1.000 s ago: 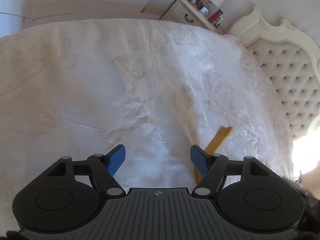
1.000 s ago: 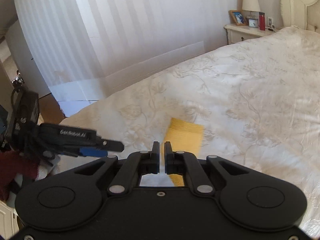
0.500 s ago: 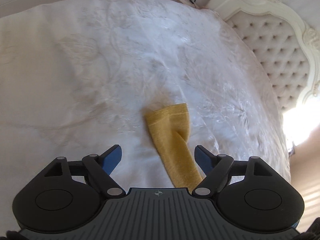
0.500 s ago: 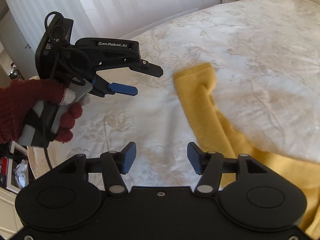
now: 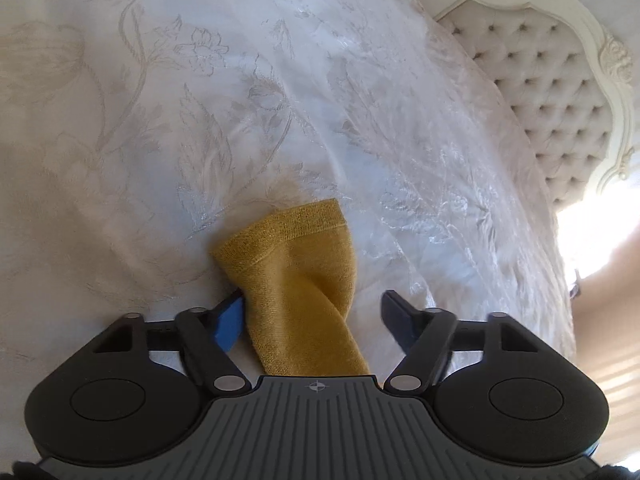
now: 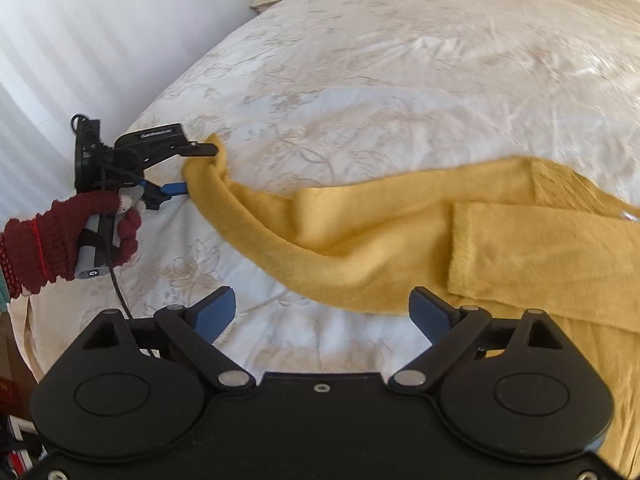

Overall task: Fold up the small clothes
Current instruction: 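Carry the held sleeve across the sweater body with the left gripper, then lay the sleeve on the sweater body and open the left gripper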

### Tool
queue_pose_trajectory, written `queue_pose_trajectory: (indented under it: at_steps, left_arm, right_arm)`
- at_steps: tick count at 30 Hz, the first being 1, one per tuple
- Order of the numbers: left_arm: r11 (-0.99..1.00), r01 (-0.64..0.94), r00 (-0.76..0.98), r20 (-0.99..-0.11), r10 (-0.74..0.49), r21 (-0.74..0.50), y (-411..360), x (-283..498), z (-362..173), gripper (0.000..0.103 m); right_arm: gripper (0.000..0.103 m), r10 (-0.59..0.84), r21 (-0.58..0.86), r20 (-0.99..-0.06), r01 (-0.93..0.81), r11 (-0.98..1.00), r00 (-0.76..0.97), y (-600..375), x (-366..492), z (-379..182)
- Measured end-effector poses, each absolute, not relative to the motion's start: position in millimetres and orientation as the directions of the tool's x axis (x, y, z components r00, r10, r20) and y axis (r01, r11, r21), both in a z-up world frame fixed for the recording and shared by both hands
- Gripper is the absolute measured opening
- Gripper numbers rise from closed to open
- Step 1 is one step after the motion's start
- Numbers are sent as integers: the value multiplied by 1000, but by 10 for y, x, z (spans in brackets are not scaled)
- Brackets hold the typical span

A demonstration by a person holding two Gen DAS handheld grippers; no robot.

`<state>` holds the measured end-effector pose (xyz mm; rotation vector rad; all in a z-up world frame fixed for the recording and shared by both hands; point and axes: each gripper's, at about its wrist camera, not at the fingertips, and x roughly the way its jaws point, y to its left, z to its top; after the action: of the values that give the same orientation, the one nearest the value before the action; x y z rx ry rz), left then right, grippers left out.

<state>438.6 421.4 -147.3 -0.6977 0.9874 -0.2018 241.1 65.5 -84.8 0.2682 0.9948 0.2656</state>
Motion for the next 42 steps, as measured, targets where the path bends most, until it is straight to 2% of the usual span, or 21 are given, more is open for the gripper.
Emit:
queue_pose_trajectory:
  at_steps: [1, 2, 4, 6, 11, 17, 23, 28, 33, 38, 42]
  left_arm:
    - [742, -179, 556, -688, -466, -646, 4250, 4365, -1486, 28]
    - [711, -206, 559, -678, -478, -672, 4287, 4337, -1506, 7]
    - [681, -235, 586, -661, -469, -693, 4343, 4220, -1477, 6]
    - [729, -220, 612, -674, -414, -648, 4329, 4104, -1319, 6]
    - [771, -181, 693, -636, -341, -611, 4310, 3787, -851, 6]
    - [811, -106, 778, -555, -293, -575, 4114, 3483, -271, 6]
    - [847, 31, 849, -434, -303, -531, 3566, 3255, 389, 6]
    - [866, 180, 869, -337, -361, -466, 2738, 3043, 921, 6]
    - [829, 346, 819, -290, -496, -439, 1626, 2905, 1143, 6]
    - [747, 476, 711, -297, -637, -464, 403, 2852, 905, 7]
    - [702, 542, 603, -368, -708, -462, -513, 2864, 460, 7]
  right_arm:
    - [94, 329, 343, -786, -73, 936, 523, 592, 2368, -847]
    - [94, 320, 345, -787, -54, 937, 527, 536, 2337, -846]
    - [94, 305, 349, -787, -20, 937, 537, 428, 2281, -844]
    - [94, 289, 351, -785, 9, 936, 548, 319, 2225, -843]
    - [94, 274, 368, -775, 54, 928, 569, 97, 2110, -854]
    - [94, 296, 399, -759, 54, 915, 580, -120, 1981, -885]
    - [94, 344, 444, -736, 33, 895, 583, -460, 1823, -935]
    - [94, 373, 466, -714, 5, 885, 592, -909, 1624, -931]
    - [94, 353, 477, -700, 39, 878, 621, -1526, 1328, -912]
    - [94, 277, 418, -714, 74, 905, 643, -2054, 1040, -865]
    - [94, 223, 406, -724, 141, 903, 653, -2430, 813, -873]
